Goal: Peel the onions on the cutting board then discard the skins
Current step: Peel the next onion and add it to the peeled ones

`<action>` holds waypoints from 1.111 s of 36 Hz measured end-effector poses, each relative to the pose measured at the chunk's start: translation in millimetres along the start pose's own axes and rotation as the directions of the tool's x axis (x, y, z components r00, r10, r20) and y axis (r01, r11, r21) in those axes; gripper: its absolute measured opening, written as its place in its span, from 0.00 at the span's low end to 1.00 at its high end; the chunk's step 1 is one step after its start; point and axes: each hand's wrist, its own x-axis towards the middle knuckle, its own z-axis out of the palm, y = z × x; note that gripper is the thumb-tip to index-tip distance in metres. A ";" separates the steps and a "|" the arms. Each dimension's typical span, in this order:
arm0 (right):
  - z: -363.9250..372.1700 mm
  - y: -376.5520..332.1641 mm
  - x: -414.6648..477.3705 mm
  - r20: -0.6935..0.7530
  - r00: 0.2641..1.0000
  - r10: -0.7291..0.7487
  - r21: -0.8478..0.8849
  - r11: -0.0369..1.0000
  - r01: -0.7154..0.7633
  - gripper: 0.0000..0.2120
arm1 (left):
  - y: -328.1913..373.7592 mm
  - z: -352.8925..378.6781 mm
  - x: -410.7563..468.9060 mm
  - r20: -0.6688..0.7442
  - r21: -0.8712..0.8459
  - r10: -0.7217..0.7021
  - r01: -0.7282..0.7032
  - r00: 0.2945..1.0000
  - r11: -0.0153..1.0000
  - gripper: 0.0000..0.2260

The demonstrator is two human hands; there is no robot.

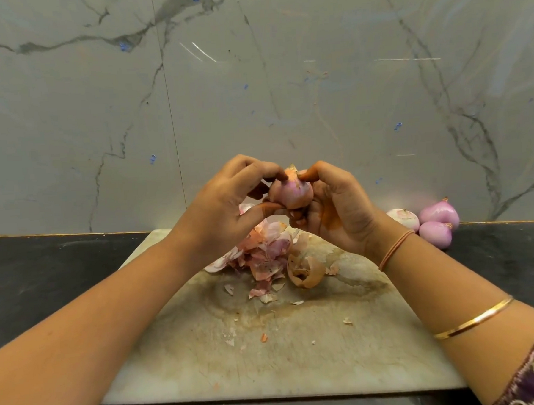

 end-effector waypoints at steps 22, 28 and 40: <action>-2.2 0.3 1.9 0.001 0.997 -0.075 0.024 0.997 0.075 0.13 | 4.2 3.2 1.2 -0.008 0.028 -0.184 0.185 0.983 0.982 0.07; -3.8 3.2 7.0 -0.072 0.970 -0.231 -0.223 0.952 0.210 0.10 | 8.0 1.1 2.4 -0.010 -0.158 -0.480 0.473 0.877 0.867 0.04; 0.7 6.8 1.8 0.083 0.867 -0.491 -0.606 0.666 0.435 0.18 | 11.9 -0.6 4.4 -0.138 -0.203 -0.566 0.536 0.813 0.819 0.10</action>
